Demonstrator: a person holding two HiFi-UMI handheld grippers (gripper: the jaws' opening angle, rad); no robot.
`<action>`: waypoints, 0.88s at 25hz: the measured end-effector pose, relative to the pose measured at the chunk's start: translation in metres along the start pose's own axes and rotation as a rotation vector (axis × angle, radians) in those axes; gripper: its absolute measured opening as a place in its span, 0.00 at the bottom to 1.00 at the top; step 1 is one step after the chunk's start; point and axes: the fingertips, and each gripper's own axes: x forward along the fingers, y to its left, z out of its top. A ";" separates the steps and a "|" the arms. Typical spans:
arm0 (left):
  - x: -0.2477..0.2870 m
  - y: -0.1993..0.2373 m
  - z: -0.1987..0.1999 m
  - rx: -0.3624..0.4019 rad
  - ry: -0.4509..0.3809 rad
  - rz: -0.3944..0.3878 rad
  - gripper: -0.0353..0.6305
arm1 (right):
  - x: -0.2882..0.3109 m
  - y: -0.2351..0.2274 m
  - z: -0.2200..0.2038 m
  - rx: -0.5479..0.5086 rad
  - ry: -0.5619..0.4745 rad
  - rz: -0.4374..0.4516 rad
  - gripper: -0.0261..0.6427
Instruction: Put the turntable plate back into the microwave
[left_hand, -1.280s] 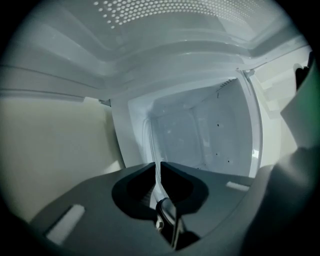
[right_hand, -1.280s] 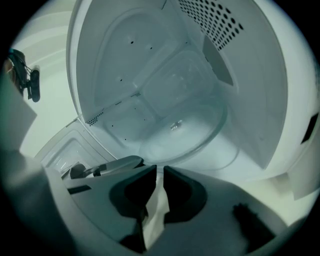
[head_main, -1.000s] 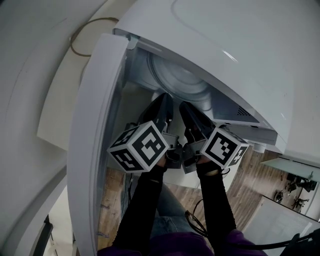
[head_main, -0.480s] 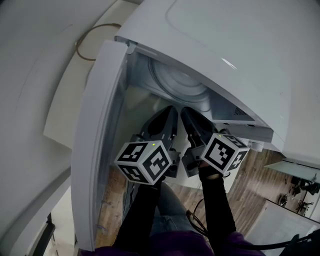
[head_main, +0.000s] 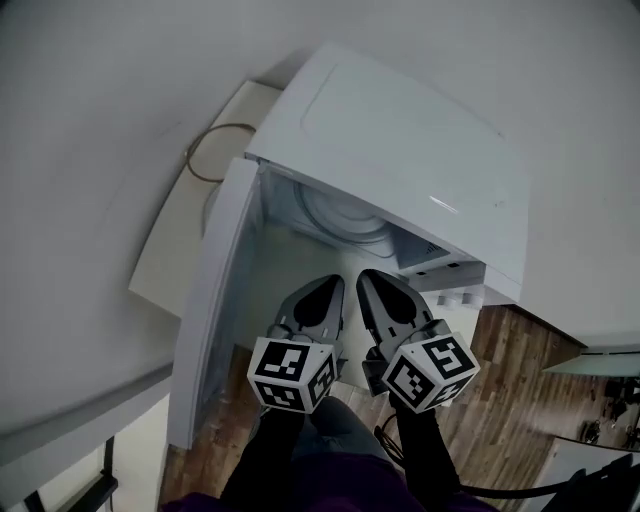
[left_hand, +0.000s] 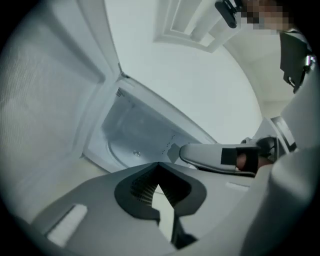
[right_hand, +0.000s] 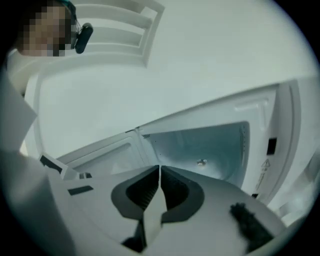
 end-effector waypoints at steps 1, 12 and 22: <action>-0.007 -0.005 0.010 0.028 -0.024 -0.002 0.06 | -0.006 0.006 0.007 -0.029 -0.019 0.004 0.07; -0.076 -0.079 0.144 0.442 -0.383 0.060 0.06 | -0.077 0.054 0.117 -0.293 -0.398 0.015 0.06; -0.085 -0.106 0.149 0.495 -0.433 0.077 0.06 | -0.100 0.067 0.130 -0.398 -0.470 -0.007 0.06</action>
